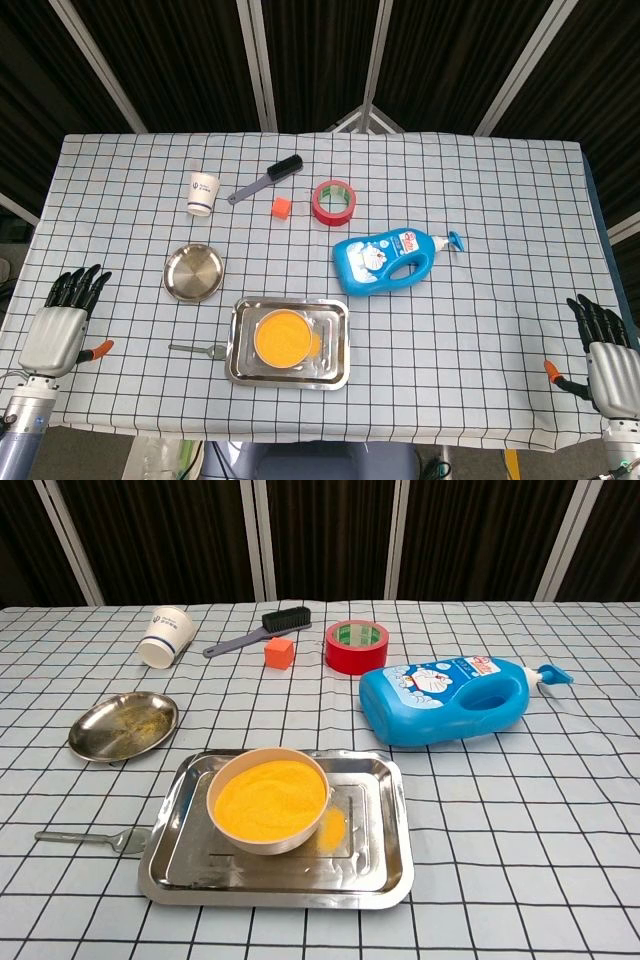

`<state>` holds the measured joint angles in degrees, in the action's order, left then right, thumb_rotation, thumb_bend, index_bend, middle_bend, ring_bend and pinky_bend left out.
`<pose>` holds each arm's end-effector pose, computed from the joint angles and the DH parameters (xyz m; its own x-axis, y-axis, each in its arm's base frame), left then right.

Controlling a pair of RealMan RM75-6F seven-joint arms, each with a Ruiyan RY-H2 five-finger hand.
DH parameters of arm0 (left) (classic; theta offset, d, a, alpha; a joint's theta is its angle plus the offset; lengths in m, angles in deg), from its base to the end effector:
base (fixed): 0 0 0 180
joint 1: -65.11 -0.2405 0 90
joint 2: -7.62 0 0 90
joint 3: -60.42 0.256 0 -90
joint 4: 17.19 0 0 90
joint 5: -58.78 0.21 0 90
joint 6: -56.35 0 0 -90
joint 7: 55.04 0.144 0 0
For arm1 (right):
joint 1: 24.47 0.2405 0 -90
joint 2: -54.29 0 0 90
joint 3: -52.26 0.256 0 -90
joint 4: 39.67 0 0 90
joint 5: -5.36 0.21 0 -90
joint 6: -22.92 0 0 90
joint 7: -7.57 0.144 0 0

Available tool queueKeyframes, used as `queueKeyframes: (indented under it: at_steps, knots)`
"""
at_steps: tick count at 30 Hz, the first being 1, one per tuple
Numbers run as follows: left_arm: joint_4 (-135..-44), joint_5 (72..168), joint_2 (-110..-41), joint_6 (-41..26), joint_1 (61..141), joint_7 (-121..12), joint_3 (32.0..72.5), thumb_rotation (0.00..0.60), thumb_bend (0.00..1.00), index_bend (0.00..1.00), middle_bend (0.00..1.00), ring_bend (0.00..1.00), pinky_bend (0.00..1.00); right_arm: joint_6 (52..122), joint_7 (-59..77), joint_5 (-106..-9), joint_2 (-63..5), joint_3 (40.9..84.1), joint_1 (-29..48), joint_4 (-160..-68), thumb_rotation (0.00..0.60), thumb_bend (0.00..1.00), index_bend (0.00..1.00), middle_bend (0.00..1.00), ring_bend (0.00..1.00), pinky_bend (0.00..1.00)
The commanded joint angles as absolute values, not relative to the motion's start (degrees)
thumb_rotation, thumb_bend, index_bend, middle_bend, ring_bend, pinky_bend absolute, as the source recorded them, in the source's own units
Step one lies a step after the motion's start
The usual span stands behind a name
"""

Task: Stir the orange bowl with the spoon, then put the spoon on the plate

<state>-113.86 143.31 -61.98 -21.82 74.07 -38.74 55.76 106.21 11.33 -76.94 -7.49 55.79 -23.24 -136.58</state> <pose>-0.2771 0.2049 0.1117 0.4978 0.0669 0.8647 0.8662 -0.0888 -0.4918 -0.3181 -0.1623 0.1653 0.2882 -0.0404 0.9567 -0.9505 0.1093 0.2910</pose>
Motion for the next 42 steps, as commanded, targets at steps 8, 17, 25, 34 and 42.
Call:
queueKeyframes:
  at_steps: [8, 17, 25, 34, 42]
  knots:
    - [-114.7, 142.8, -61.8, -21.4, 74.3, -38.5, 56.5, 0.6, 0.07, 0.0, 0.0, 0.0, 0.0, 106.2, 11.3, -77.1, -7.5, 55.7, -23.2, -136.7, 0.6, 0.31, 0.0, 0.0, 0.0, 0.0]
    - [-119.2, 140.7, -61.6, -18.4, 75.6, -36.1, 57.1, 0.6, 0.12, 0.22, 0.76, 0.78, 0.75, 106.0, 11.0, -76.7, -7.5, 55.7, -23.2, -136.9, 0.6, 0.31, 0.0, 0.0, 0.0, 0.0]
    - [-124.3, 133.7, -62.8, -10.1, 79.1, -30.1, 58.1, 0.6, 0.35, 0.44, 1.0, 1.0, 0.97, 106.1, 11.3, -76.9, -7.3, 55.6, -23.3, -137.1, 0.6, 0.31, 0.0, 0.0, 0.0, 0.0]
    - [-123.9, 127.9, -67.7, -8.3, 81.9, -21.4, 58.2, 0.6, 0.44, 0.48, 1.0, 1.0, 0.98, 106.3, 11.3, -76.9, -7.3, 55.6, -23.4, -137.1, 0.6, 0.31, 0.0, 0.0, 0.0, 0.0]
    - [-121.9, 123.3, -70.7, -8.2, 83.5, -17.6, 57.8, 0.6, 0.44, 0.46, 1.0, 1.0, 0.98, 106.1, 11.3, -76.9, -7.3, 55.5, -23.3, -137.1, 0.6, 0.31, 0.0, 0.0, 0.0, 0.0]
